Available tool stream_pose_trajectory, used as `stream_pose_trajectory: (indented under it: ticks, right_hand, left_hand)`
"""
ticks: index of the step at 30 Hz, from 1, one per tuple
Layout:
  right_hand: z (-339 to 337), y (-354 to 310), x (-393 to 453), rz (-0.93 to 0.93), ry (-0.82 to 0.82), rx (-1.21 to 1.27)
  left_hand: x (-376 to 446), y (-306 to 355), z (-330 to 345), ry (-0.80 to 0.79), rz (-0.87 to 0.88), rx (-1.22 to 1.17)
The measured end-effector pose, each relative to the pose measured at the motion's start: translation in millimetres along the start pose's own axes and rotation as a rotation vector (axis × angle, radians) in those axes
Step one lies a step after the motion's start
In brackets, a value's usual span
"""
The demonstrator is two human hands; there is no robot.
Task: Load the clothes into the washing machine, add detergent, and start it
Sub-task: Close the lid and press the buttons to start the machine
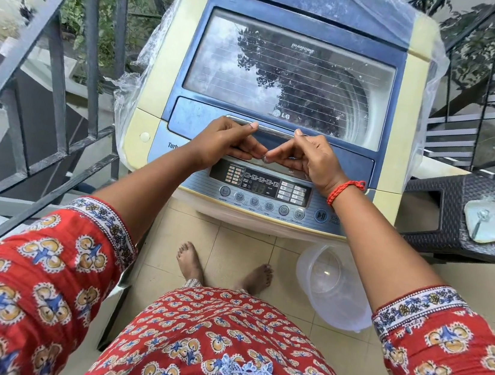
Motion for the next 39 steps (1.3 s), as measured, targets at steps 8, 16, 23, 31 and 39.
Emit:
stream_pose_trajectory:
  ticks: [8,16,23,31,39]
  right_hand:
    - [0.5,-0.8,-0.3,0.006,-0.003,0.015]
    - [0.7,-0.1,0.4,0.004,0.004,0.013]
    - [0.5,0.2,0.2,0.005,0.014,0.016]
    - [0.4,3.3,2.0,0.018,0.006,0.027]
    - [0.3,3.9,2.7,0.007,0.011,0.033]
  left_hand:
    - [0.2,-0.1,0.5,0.003,-0.001,0.011]
    - [0.8,-1.1,0.1,-0.005,0.003,0.005]
    - [2.5,-3.8,-0.8,-0.012,0.005,-0.034]
    - [3.0,-2.0,-0.9,-0.013,-0.006,-0.041]
    - [1.4,-1.6,-0.2,0.004,-0.001,-0.028]
Point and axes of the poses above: each hand's wrist, its own x-axis towards the middle knuckle, its own z-axis out of the palm, y = z × x, the point moved 1 cm from there along x, towards the middle knuckle, and after that the axes turned 5 degrees about x, right-handed, at the moved point
